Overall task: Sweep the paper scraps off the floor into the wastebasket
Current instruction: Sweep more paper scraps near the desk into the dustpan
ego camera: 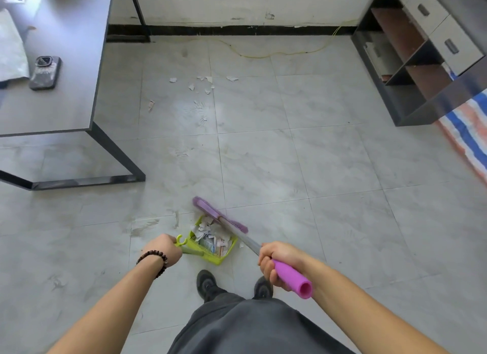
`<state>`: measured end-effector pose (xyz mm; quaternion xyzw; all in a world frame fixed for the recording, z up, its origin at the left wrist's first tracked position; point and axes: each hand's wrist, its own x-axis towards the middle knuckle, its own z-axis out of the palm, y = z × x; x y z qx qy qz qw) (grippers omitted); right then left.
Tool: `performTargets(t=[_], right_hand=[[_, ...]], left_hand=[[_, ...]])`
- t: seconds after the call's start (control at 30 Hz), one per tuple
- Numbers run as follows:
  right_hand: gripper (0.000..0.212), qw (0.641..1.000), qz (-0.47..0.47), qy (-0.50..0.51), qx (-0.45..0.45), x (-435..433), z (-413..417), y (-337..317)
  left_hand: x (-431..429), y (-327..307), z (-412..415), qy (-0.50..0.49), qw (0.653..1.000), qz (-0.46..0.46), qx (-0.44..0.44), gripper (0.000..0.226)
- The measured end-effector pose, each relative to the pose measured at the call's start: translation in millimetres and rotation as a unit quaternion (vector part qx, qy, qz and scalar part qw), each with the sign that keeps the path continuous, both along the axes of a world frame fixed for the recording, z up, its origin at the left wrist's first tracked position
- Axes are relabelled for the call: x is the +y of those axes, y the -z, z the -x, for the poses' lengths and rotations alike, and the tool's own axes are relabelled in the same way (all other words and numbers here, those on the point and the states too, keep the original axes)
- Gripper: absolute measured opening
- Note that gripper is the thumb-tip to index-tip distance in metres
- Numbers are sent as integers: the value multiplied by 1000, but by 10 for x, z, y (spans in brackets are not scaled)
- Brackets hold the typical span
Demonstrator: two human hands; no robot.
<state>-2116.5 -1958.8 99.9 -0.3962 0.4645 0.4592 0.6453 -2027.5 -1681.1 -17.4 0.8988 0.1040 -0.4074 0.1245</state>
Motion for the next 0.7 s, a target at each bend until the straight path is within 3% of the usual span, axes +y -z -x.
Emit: performTargets(t=[0.07,0.2,0.3,0.7], right_hand=[[22,1000,-6,2,-1,-43,-133,-117],[57,998,34,-13,-46,5,-345,-230],[54,995,52,-12,-82,79,-533,-266],[65,982,51,41,-177,-73,-1672,-254]], left_hand=[[-1,-16,-68,-10,1000,14,-6,15],[79,-51,-253,-19,999,33,-31,22],[172,-102,-420,-23,997,43,-60,15],[48,-144,-1645,-112,985,77,-108,29]])
